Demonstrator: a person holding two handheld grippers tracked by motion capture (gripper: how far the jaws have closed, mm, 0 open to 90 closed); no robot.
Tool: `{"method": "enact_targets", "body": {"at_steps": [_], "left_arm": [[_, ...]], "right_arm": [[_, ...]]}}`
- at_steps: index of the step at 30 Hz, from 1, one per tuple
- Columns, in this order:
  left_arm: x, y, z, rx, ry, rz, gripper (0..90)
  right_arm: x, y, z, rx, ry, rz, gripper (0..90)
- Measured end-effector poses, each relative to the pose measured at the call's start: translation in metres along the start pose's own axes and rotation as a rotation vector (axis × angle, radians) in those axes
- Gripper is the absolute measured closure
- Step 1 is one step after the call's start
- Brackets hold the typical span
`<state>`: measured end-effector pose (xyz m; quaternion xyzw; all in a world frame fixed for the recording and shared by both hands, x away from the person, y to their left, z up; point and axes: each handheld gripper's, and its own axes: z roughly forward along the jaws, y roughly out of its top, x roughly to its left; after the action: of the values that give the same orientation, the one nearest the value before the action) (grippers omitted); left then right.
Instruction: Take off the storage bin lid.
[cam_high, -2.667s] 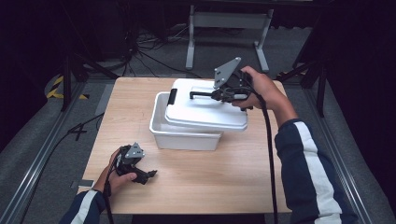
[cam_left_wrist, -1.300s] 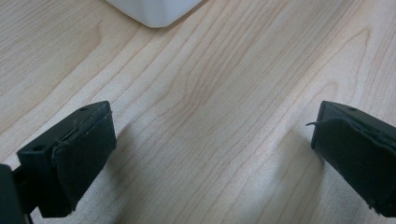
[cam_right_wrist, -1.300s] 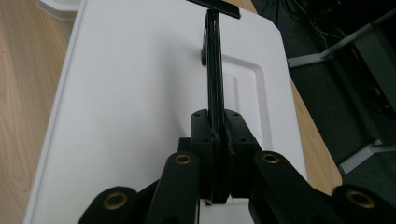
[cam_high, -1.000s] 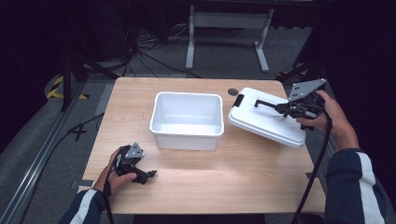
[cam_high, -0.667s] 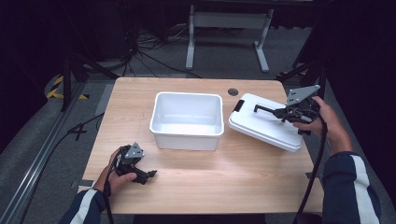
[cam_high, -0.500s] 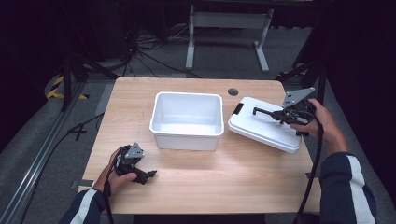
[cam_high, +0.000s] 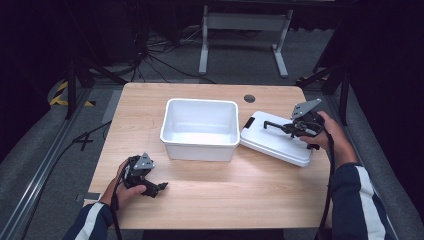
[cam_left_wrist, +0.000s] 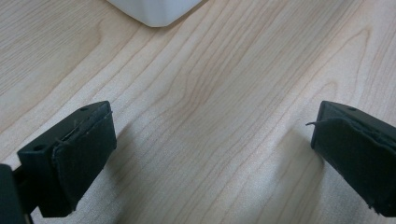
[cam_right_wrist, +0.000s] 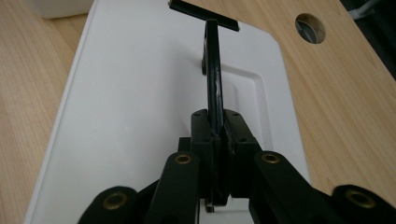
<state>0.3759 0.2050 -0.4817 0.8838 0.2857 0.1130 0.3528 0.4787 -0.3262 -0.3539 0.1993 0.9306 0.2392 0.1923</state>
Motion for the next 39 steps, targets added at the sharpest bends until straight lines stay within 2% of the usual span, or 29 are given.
{"method": "enact_targets", "body": {"at_steps": [5,12,23,27,35,39], "left_arm": [[0.0,0.0,0.0,0.001,0.001,0.0,0.5],[0.0,0.0,0.0,0.004,-0.004,-0.006,0.5],[0.0,0.0,0.0,0.002,-0.004,-0.004,0.5],[0.0,0.0,0.0,0.001,0.0,0.001,0.5],[-0.001,0.0,0.0,0.005,-0.004,-0.009,0.5],[0.0,0.0,0.0,0.001,-0.003,-0.003,0.5]], "right_arm": [[0.002,0.002,0.014,0.011,0.003,0.002,84.3],[0.002,0.002,0.022,0.008,0.019,0.013,84.3],[-0.003,-0.008,0.029,0.05,0.016,0.035,83.5],[-0.006,-0.013,0.032,0.089,0.008,0.056,81.7],[-0.008,-0.017,0.023,0.009,0.018,0.105,79.9],[-0.007,-0.016,0.021,-0.004,0.021,0.103,78.3]]}}
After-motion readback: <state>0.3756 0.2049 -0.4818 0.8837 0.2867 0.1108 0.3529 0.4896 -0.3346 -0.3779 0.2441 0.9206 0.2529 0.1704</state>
